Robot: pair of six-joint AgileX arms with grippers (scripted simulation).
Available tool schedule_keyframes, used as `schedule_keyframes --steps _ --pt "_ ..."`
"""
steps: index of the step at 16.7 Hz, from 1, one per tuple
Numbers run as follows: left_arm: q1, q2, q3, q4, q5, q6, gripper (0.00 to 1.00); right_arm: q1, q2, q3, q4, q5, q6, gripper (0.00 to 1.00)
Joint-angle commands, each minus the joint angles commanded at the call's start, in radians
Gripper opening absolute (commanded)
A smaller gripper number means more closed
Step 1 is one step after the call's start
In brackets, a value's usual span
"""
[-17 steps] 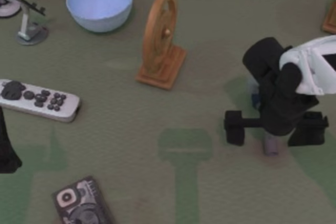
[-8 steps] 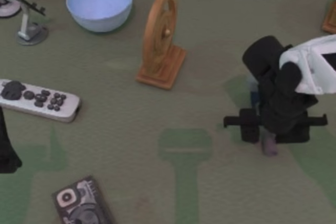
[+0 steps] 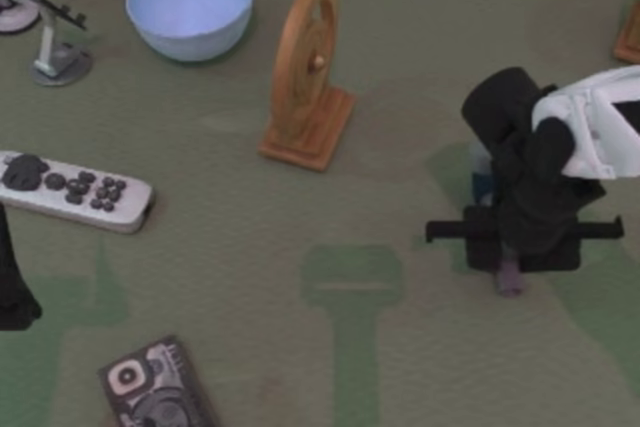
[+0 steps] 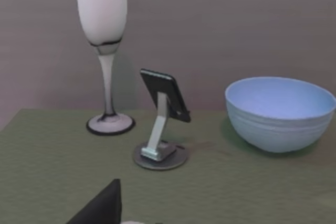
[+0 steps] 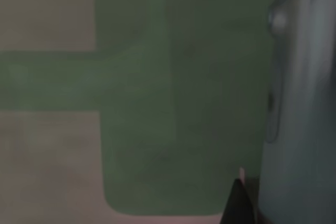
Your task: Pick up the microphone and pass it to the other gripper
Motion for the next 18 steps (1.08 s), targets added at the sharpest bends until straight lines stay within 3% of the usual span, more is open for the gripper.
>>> schedule_keyframes --steps 3,7,18 --pt "0.000 0.000 0.000 0.000 0.000 0.000 1.00 0.003 -0.006 -0.006 0.033 -0.010 -0.013 0.00" --pt "0.000 0.000 0.000 0.000 0.000 0.000 1.00 0.007 -0.044 -0.046 0.215 -0.060 -0.075 0.00" --pt "0.000 0.000 0.000 0.000 0.000 0.000 1.00 0.005 -0.275 -0.302 1.181 -0.296 -0.368 0.00"
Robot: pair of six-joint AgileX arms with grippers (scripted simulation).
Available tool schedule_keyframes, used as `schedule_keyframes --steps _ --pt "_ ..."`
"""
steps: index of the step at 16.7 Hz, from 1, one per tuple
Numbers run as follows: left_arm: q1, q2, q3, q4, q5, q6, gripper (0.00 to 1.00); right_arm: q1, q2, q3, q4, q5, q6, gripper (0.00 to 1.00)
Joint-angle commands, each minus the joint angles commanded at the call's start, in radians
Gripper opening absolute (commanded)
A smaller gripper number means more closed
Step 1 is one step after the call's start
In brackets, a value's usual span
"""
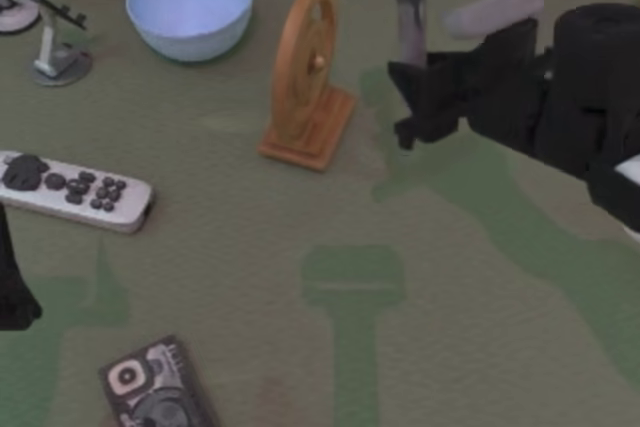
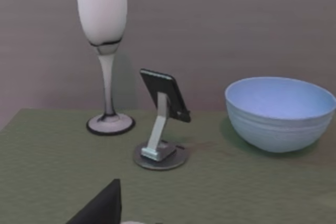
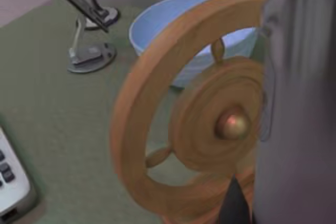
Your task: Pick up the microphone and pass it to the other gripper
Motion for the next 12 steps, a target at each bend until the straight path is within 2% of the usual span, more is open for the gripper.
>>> schedule_keyframes --steps 3,5,12 --pt "0.000 0.000 0.000 0.000 0.000 0.000 1.00 -0.003 -0.070 -0.053 0.175 -0.049 -0.066 0.00" --pt "0.000 0.000 0.000 0.000 0.000 0.000 1.00 -0.005 -0.104 -0.074 0.240 -0.070 -0.094 0.00" --pt "0.000 0.000 0.000 0.000 0.000 0.000 1.00 0.000 -0.112 -0.076 0.260 -0.073 -0.101 0.00"
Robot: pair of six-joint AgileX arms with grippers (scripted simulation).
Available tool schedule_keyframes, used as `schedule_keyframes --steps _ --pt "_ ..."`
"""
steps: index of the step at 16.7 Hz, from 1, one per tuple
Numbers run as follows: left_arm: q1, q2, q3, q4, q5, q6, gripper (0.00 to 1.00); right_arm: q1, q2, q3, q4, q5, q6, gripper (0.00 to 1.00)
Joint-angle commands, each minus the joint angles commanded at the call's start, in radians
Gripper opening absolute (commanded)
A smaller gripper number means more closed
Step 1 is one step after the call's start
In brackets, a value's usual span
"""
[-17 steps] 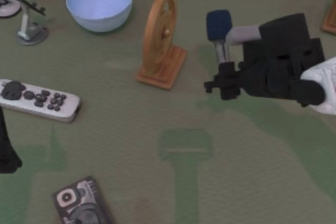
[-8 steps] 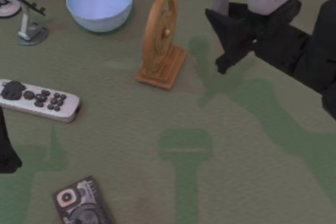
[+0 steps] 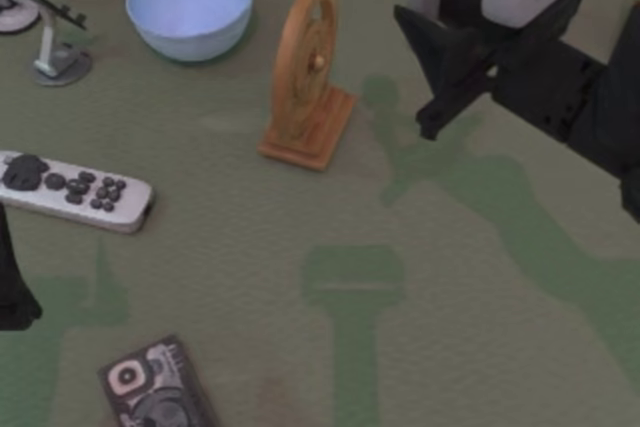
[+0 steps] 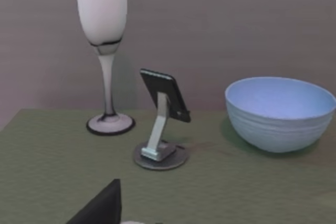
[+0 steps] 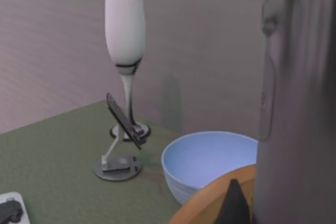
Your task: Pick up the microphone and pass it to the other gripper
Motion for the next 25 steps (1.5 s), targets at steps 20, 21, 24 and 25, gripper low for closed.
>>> schedule_keyframes --steps 20,21,24,25 --pt "-0.008 0.013 0.009 0.006 0.008 0.001 1.00 0.159 0.038 0.013 0.070 0.151 0.011 0.00" --pt "-0.019 0.035 0.024 0.016 0.021 0.002 1.00 0.159 0.038 0.013 0.070 0.151 0.011 0.00" --pt "-0.077 0.165 0.106 0.069 0.084 0.007 1.00 0.159 0.038 0.013 0.070 0.151 0.011 0.00" --pt "-0.101 0.229 0.143 0.094 0.111 0.008 1.00 0.159 0.038 0.013 0.070 0.151 0.011 0.00"
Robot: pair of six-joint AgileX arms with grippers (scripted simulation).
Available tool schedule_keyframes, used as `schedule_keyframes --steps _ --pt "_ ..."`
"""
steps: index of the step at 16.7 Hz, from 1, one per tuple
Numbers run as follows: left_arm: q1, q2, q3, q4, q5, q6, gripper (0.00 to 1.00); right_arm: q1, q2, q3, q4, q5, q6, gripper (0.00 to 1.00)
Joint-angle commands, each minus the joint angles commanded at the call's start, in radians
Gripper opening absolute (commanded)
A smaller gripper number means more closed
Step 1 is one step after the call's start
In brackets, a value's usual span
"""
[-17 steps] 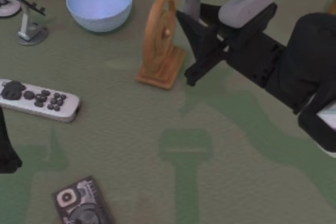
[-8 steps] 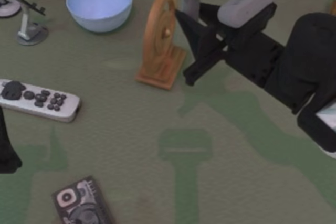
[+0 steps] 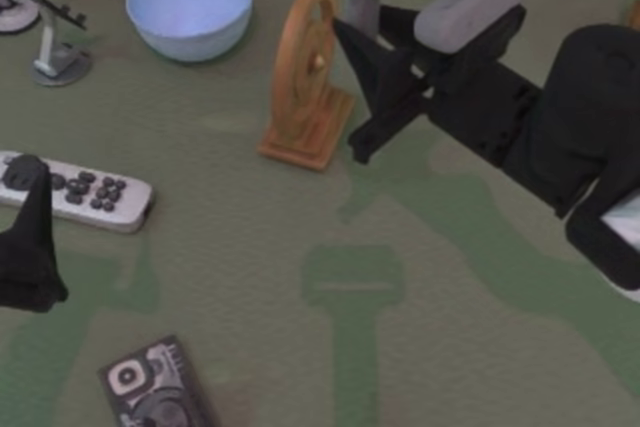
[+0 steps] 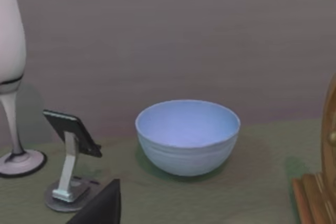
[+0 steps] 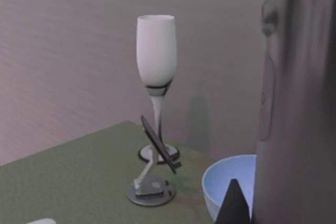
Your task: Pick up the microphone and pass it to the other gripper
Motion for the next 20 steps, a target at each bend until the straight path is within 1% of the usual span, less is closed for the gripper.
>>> schedule_keyframes --steps 7,11,13,15,20 --pt "-0.198 0.562 0.318 0.220 0.216 0.003 1.00 0.000 0.000 0.000 0.000 0.000 0.000 0.00" --pt "-0.291 0.812 0.463 0.319 0.318 0.006 1.00 0.000 0.000 0.000 0.000 0.000 0.000 0.00" --pt "-0.321 0.887 0.506 0.347 0.351 0.006 1.00 0.000 0.000 0.000 0.000 0.000 0.000 0.00" --pt "-0.336 0.924 0.526 0.360 0.367 0.006 1.00 0.000 0.000 0.000 0.000 0.000 0.000 0.00" --pt "-0.332 0.924 0.523 0.359 0.367 0.006 1.00 0.000 0.000 0.000 0.000 0.000 0.000 0.00"
